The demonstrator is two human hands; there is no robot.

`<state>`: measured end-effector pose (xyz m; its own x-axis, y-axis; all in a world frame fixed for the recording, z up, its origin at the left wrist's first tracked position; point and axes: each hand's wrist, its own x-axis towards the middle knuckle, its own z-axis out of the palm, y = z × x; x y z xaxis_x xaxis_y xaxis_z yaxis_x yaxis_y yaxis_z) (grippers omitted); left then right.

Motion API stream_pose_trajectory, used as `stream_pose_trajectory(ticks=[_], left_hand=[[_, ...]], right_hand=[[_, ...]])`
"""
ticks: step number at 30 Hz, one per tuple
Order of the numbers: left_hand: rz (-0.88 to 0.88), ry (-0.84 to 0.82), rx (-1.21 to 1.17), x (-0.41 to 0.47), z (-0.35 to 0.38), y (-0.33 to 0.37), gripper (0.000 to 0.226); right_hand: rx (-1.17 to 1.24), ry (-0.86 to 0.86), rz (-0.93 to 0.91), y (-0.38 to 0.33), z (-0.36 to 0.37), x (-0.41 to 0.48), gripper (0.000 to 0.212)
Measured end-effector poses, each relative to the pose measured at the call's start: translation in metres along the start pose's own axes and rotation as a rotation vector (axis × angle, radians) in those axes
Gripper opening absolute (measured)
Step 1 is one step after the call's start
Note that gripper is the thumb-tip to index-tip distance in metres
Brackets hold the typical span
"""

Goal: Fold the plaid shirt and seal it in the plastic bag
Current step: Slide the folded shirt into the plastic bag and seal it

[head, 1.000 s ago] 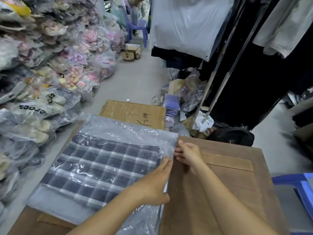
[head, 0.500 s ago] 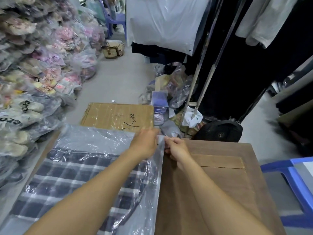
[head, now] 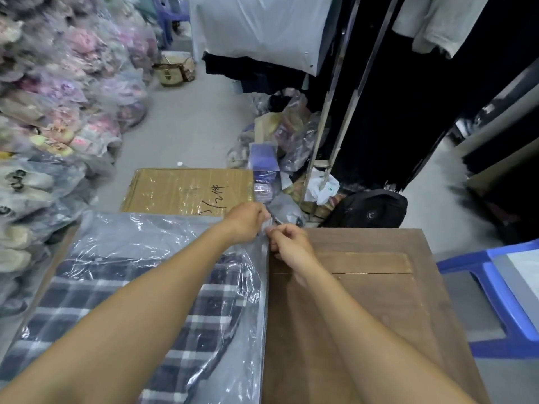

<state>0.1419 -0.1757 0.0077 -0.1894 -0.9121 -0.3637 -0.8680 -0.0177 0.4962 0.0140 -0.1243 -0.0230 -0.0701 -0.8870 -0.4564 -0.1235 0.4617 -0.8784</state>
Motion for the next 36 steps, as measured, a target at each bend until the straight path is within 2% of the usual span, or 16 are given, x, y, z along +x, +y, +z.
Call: stream_pose_trajectory(ticks=[5,10,13,17,21,27,32,34,36], left_hand=[[-0.064,0.063,-0.006,-0.005,-0.003,0.008,0.038],[-0.02,0.092,-0.042,-0.004,0.007,0.011,0.025],[-0.007,0.162,-0.052,0.0,0.012,0.013,0.029],[-0.013,0.228,-0.03,0.004,0.009,0.017,0.021],[-0.03,0.268,-0.026,0.009,0.004,0.021,0.022],[-0.045,0.258,-0.045,0.013,0.007,0.03,0.033],[-0.048,0.252,-0.067,0.014,0.008,0.033,0.033],[-0.024,0.245,-0.068,0.013,0.012,0.032,0.028],[-0.001,0.237,-0.084,0.009,0.015,0.031,0.023]], right_hand=[[-0.043,-0.062,0.001,0.012,-0.002,-0.024,0.022],[-0.053,-0.111,0.05,0.026,-0.014,-0.061,0.022],[-0.074,-0.169,0.097,0.039,-0.023,-0.084,0.019],[-0.106,-0.309,0.162,0.055,-0.037,-0.116,0.01],[-0.165,-0.524,0.27,0.063,-0.056,-0.142,0.013],[-0.307,-0.765,0.367,0.076,-0.071,-0.162,0.018],[-0.392,-0.858,0.436,0.083,-0.074,-0.171,0.021],[-0.471,-0.882,0.422,0.079,-0.074,-0.17,0.021],[-0.691,-0.856,0.304,0.071,-0.075,-0.163,0.023]])
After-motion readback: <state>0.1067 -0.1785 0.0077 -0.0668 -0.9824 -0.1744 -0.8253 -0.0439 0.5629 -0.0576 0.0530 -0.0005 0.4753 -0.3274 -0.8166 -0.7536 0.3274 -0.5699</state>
